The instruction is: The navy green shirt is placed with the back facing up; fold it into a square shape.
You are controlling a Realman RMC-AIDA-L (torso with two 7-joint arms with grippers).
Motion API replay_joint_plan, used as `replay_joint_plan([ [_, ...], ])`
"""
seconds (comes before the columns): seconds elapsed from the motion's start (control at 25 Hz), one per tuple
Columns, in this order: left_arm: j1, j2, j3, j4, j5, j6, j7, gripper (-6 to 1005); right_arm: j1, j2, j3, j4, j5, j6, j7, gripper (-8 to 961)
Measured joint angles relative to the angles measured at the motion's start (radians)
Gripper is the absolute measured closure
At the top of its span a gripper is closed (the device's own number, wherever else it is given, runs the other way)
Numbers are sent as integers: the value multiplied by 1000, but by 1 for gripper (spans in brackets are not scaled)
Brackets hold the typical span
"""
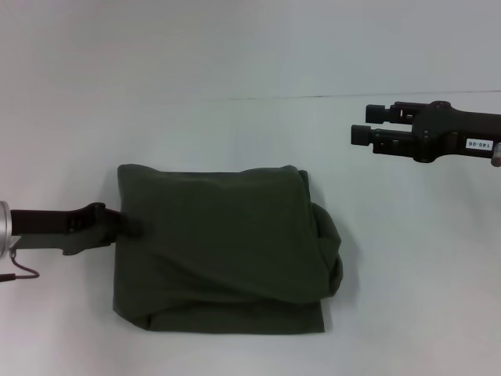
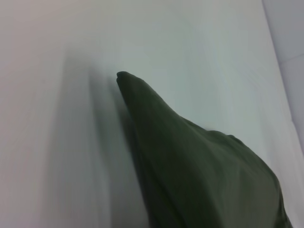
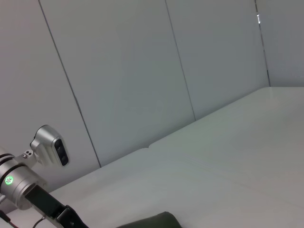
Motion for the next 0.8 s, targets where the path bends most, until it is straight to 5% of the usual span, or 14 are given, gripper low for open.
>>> replay_joint_plan([
  [0.2, 15, -13, -19, 42, 0, 5, 35, 882, 3, 8, 0, 0, 0, 1, 0, 279],
  [0.4, 43, -40, -64, 145, -5, 41, 187, 753, -12, 38, 14, -18, 7, 20, -13, 278],
  [0.52, 71, -56, -156, 201, -55, 139, 415, 504, -25, 54, 30, -31, 15, 15, -23, 220],
  [0.68, 113, -71, -270, 195, -184, 345, 835, 310, -32, 61, 34, -26, 26, -37, -48, 103],
  [0.8, 126, -79, -268, 156, -217, 433, 1037, 192, -33, 69, 29, 3, 32, -98, -100, 75],
])
